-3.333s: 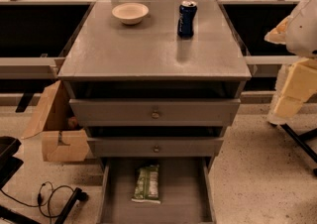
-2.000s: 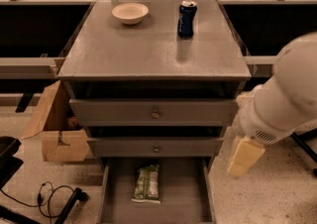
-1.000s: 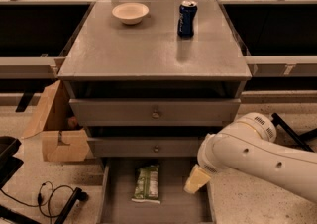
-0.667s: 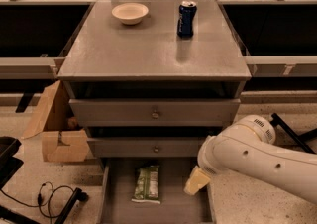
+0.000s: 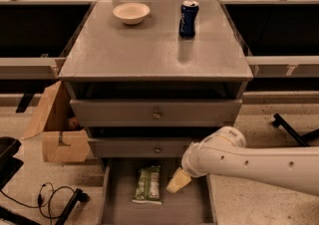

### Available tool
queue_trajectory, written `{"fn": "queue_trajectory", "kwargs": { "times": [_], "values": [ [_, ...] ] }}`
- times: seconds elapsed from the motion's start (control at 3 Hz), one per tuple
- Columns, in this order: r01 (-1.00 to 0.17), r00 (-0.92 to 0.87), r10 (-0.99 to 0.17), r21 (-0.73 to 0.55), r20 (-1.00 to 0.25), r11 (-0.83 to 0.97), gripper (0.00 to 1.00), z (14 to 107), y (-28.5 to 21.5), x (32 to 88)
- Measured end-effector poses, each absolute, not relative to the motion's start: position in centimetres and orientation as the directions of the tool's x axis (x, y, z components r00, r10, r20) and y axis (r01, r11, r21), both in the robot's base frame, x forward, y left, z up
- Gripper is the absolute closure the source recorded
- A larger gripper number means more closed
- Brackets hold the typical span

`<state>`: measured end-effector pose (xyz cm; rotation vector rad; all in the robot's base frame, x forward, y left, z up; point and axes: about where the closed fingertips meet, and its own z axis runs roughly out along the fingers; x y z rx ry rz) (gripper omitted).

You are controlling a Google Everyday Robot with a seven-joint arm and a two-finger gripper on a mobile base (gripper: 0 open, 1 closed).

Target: Pick green jalapeno chip bag from bottom drawer and place on counter

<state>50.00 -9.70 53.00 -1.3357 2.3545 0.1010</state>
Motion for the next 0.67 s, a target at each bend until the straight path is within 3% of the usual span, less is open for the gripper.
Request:
{"fn": "queue_trajectory", "kwargs": {
  "times": [0.33, 0.67],
  "values": [
    [-0.812, -0.480, -0.733, -0.073, -0.482, 0.579, 0.00, 46.7, -7.2, 53.4],
    [-0.765, -0.590, -0.650, 0.074, -0.479, 0.640, 0.00, 36.2, -5.4, 53.8]
  ]
}}
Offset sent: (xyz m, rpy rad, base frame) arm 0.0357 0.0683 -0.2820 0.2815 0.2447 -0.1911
